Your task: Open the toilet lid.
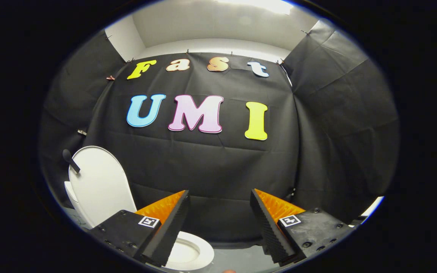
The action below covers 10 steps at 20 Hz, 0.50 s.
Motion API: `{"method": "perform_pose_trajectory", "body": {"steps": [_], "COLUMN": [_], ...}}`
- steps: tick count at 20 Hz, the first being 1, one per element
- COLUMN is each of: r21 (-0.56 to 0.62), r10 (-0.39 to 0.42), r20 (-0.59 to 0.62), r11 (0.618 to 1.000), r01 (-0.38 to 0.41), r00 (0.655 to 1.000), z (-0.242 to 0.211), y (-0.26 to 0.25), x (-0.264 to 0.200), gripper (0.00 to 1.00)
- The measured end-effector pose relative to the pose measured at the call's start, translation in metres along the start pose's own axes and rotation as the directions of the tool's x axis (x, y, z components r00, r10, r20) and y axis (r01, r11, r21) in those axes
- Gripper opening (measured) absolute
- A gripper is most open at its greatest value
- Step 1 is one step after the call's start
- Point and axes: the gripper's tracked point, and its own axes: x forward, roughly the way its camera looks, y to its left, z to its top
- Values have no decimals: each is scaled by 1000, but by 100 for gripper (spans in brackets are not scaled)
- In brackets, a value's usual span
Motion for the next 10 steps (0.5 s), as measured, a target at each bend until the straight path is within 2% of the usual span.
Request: {"method": "perform_pose_trajectory", "body": {"steps": [10], "r21": [-54], "r10": [46], "r20": [-1], "r11": [997], "r01": [-46], "r00": [999], "z": [-10], "y": [25], "x": [-5], "gripper": [99]}}
